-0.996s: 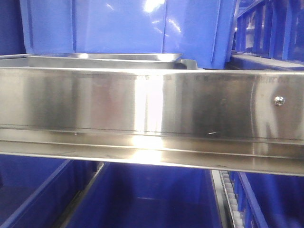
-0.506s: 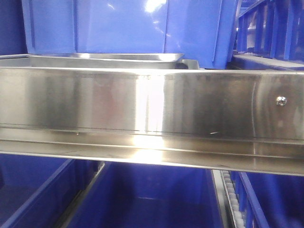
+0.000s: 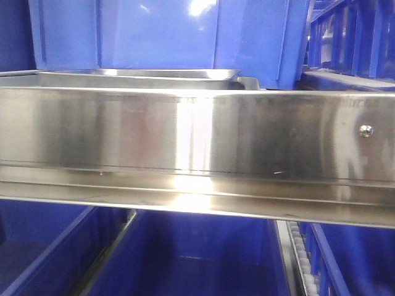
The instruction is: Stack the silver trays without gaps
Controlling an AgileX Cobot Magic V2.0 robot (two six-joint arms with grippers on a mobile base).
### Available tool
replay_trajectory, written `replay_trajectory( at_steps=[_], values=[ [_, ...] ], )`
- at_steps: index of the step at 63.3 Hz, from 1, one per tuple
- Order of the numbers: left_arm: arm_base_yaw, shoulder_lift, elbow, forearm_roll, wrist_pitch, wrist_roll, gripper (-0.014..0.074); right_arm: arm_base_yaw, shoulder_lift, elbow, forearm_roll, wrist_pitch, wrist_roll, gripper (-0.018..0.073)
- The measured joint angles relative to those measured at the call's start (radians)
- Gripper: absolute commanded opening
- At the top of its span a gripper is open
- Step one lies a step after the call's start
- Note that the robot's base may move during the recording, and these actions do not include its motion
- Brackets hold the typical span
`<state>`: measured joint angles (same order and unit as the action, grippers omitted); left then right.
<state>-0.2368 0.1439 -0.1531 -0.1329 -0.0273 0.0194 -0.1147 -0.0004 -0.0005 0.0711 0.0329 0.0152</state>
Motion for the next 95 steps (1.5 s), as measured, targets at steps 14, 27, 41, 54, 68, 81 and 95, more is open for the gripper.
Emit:
replay_trajectory(
  at_steps=[14, 27, 41, 54, 68, 81, 95],
  values=[
    [0.0, 0.0, 0.0, 0.0, 0.0, 0.0, -0.0006, 0.0, 0.0, 0.0, 0.0, 0.0, 0.0, -0.0079],
    [0.0, 0.0, 0.0, 0.019, 0.0, 0.0, -0.0006, 0.0, 0.0, 0.0, 0.0, 0.0, 0.0, -0.0079],
    [0.0, -0.005, 0.0, 0.112, 0.038, 0.0, -0.0006, 0.0, 0.0, 0.0, 0.0, 0.0, 0.0, -0.0079],
    [0.081, -0.021, 0.01, 0.177, 0.078, 0.002, -0.0006, 0.0, 0.0, 0.0, 0.0, 0.0, 0.0, -0.0079],
    [0.205, -0.124, 0.084, 0.115, 0.093, 0.002, -0.0006, 0.0, 0.0, 0.0, 0.0, 0.0, 0.0, -0.0079],
    [0.249, -0.139, 0.148, 0.074, 0.091, 0.002, -0.0006, 0.0, 0.0, 0.0, 0.0, 0.0, 0.0, -0.0079],
    [0.253, -0.139, 0.156, 0.066, 0.085, 0.002, -0.0006, 0.0, 0.0, 0.0, 0.0, 0.0, 0.0, -0.0079]
  ],
)
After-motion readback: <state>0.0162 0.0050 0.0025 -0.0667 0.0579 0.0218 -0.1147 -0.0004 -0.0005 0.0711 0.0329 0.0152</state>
